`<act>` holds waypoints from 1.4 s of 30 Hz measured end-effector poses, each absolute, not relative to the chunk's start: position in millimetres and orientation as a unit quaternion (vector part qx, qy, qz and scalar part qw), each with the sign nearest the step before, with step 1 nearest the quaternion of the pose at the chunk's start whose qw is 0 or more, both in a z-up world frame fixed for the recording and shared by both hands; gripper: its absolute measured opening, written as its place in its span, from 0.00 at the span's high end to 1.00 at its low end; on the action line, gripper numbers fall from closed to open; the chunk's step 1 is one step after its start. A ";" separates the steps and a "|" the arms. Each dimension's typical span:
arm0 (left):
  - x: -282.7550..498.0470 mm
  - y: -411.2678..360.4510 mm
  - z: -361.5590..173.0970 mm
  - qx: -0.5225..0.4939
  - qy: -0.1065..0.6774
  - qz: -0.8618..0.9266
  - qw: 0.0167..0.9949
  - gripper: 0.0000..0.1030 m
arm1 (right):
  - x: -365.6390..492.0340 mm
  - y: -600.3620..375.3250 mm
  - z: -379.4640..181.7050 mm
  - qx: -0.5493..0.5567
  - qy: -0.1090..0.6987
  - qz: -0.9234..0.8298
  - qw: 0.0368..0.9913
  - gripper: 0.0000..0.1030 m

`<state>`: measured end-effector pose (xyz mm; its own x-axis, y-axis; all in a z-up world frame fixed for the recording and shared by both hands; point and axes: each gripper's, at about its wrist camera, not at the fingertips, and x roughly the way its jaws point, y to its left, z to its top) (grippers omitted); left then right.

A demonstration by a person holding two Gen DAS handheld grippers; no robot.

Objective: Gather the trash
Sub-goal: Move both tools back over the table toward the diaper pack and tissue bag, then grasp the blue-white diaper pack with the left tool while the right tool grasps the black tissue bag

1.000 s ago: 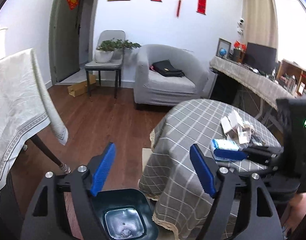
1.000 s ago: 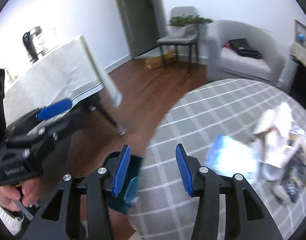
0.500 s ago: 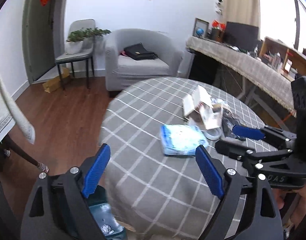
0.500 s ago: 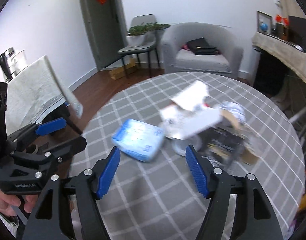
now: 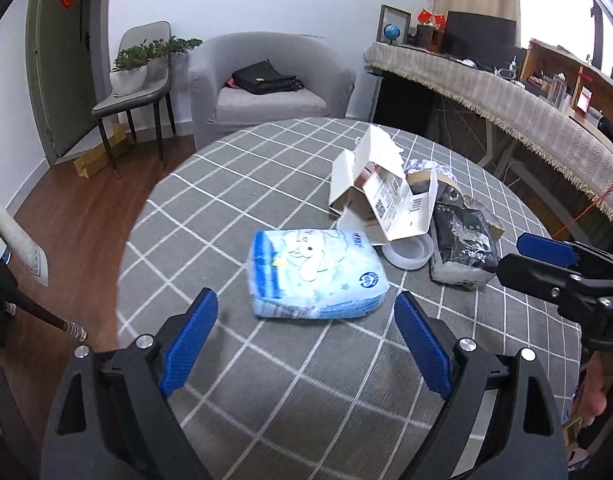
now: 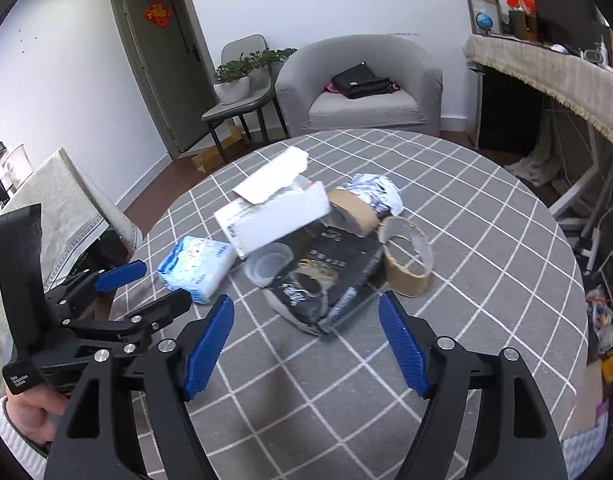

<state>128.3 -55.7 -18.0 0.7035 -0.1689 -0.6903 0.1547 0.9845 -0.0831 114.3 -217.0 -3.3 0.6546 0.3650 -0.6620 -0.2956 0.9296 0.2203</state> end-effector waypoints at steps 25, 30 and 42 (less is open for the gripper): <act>148.2 -55.9 -23.8 -0.006 0.395 -0.074 0.916 0.29 | 127.7 -193.0 -19.4 0.044 0.407 0.141 0.902 0.26; 145.0 -36.5 -17.0 -0.021 0.388 -0.067 0.919 0.29 | 133.4 -181.9 -23.1 0.039 0.412 0.122 0.902 0.26; 134.7 -16.8 -1.5 -0.034 0.379 -0.078 0.921 0.28 | 145.4 -182.0 -27.8 0.038 0.416 0.078 0.905 0.36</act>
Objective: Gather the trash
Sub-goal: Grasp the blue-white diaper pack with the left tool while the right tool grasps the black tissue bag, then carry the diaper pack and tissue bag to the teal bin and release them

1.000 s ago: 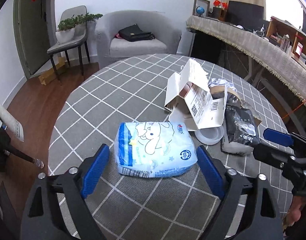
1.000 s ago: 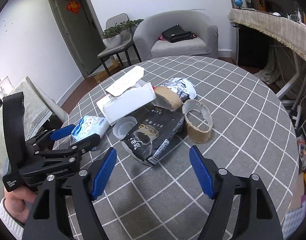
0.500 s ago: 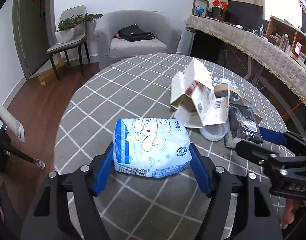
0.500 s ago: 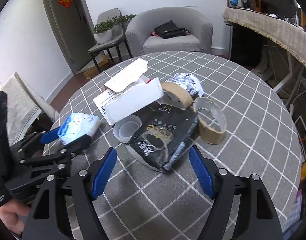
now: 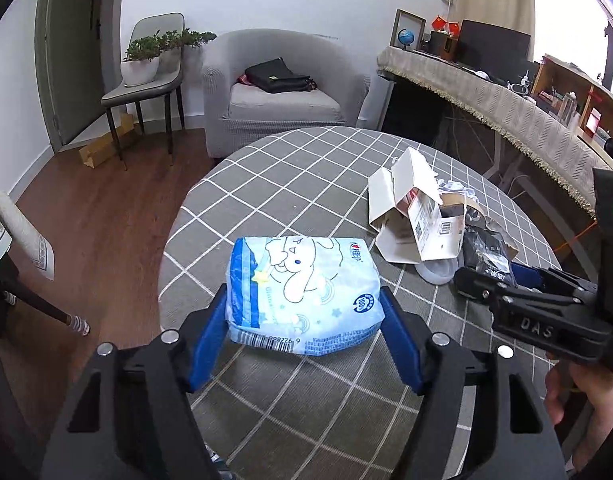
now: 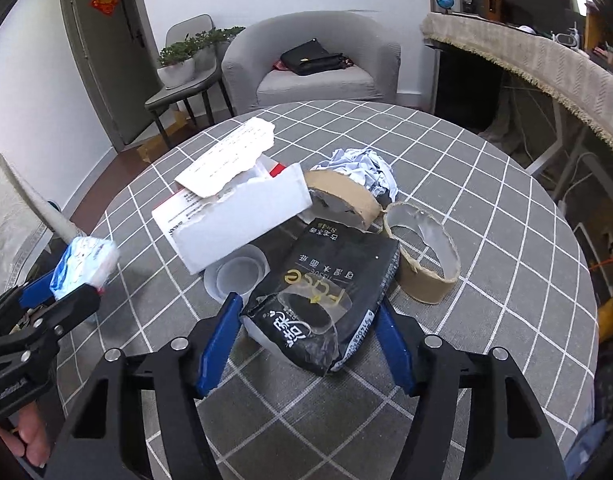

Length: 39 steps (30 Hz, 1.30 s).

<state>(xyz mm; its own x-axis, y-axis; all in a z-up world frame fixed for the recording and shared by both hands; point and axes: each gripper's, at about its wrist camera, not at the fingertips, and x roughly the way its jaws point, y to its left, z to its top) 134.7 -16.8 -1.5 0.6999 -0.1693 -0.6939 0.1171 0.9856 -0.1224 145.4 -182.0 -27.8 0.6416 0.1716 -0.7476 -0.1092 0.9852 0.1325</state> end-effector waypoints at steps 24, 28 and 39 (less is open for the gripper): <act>114.6 -0.5 0.7 -0.044 0.377 -0.080 0.922 0.29 | 151.3 -193.3 -24.5 0.032 0.416 0.057 0.907 0.58; 103.4 5.5 4.7 -0.061 0.371 -0.078 0.923 0.29 | 139.8 -195.0 -22.9 0.049 0.414 0.069 0.906 0.59; 57.5 22.4 6.4 -0.070 0.356 -0.061 0.930 0.29 | 93.3 -183.4 -11.0 0.059 0.394 0.109 0.911 0.59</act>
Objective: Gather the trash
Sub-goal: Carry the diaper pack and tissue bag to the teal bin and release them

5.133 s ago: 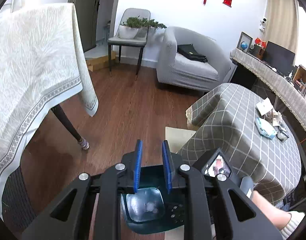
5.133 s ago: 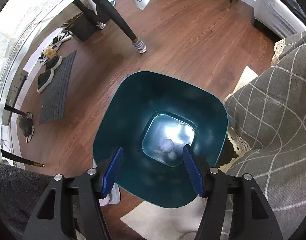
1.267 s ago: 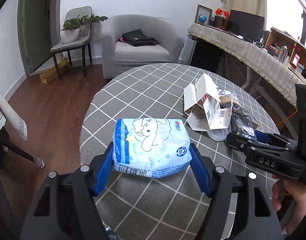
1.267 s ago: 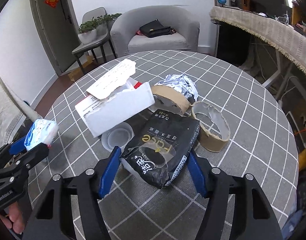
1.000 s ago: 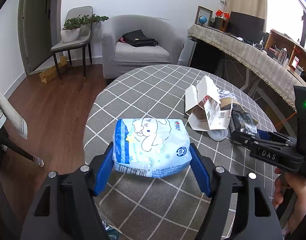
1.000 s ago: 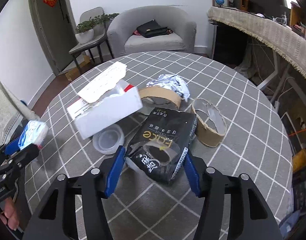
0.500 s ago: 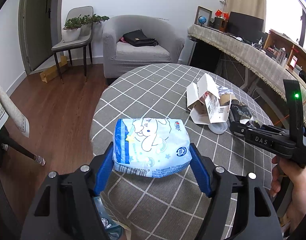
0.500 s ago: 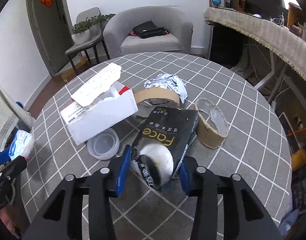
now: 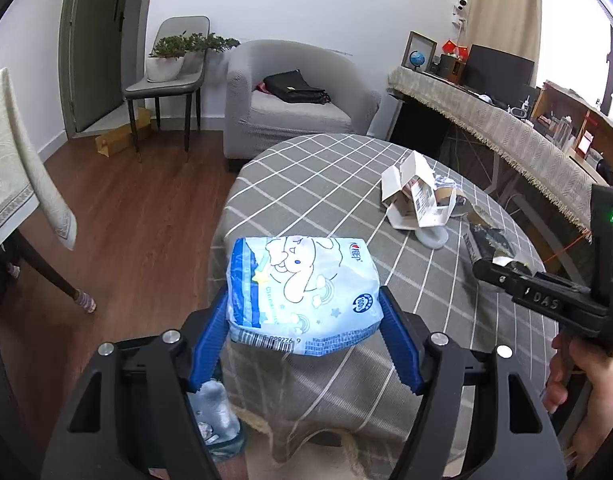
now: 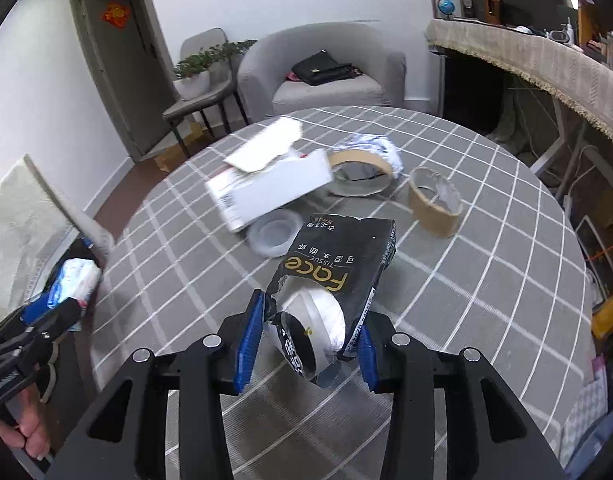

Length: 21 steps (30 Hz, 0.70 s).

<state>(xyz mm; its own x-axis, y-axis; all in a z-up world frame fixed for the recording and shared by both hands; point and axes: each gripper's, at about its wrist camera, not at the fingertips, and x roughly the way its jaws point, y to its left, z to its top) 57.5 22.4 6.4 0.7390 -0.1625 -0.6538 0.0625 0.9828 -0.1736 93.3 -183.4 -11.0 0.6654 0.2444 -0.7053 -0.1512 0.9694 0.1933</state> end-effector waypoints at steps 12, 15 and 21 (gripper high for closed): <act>26.2 83.2 0.0 -0.073 0.354 -0.004 0.933 0.29 | 68.5 -114.3 0.5 0.047 0.375 0.183 0.908 0.59; 23.7 100.8 -6.7 -0.075 0.361 0.011 0.930 0.29 | 66.8 -95.4 3.7 0.041 0.368 0.198 0.907 0.59; 21.0 128.4 -28.6 -0.071 0.391 0.034 0.917 0.29 | 68.4 -55.3 5.9 0.032 0.367 0.235 0.899 0.59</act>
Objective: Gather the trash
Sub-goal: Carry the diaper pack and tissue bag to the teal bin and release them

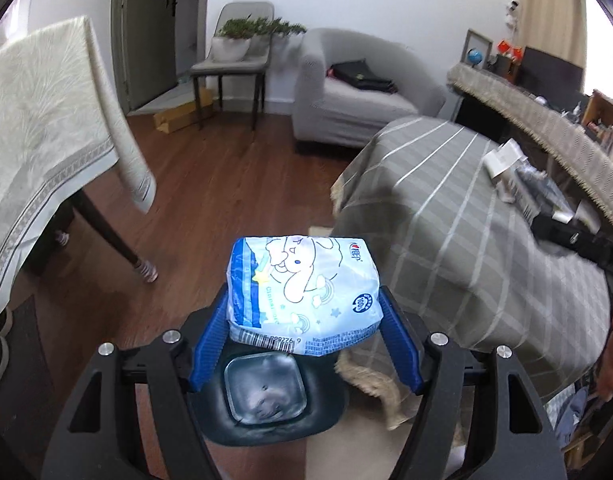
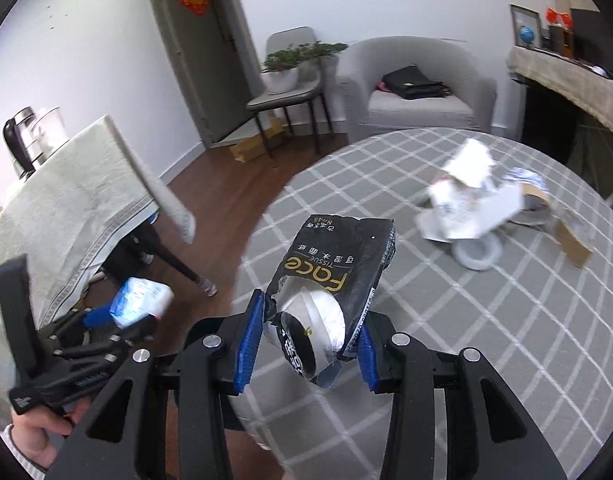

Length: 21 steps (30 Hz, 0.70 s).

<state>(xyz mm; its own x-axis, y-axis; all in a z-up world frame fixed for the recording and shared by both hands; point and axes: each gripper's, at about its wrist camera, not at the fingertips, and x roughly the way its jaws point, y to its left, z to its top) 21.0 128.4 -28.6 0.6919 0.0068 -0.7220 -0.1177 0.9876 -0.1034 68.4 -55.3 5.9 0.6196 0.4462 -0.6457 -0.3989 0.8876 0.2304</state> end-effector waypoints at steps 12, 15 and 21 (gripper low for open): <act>19.3 169.6 -73.1 -0.087 0.463 0.040 0.881 0.29 | 62.7 24.3 4.4 0.001 0.375 0.305 0.876 0.59; 17.5 177.8 -86.4 -0.084 0.483 0.040 0.870 0.29 | 62.3 39.3 0.1 -0.005 0.381 0.316 0.869 0.59; 16.2 186.4 -107.2 -0.077 0.514 0.032 0.854 0.28 | 60.7 72.8 -12.4 -0.022 0.398 0.341 0.852 0.59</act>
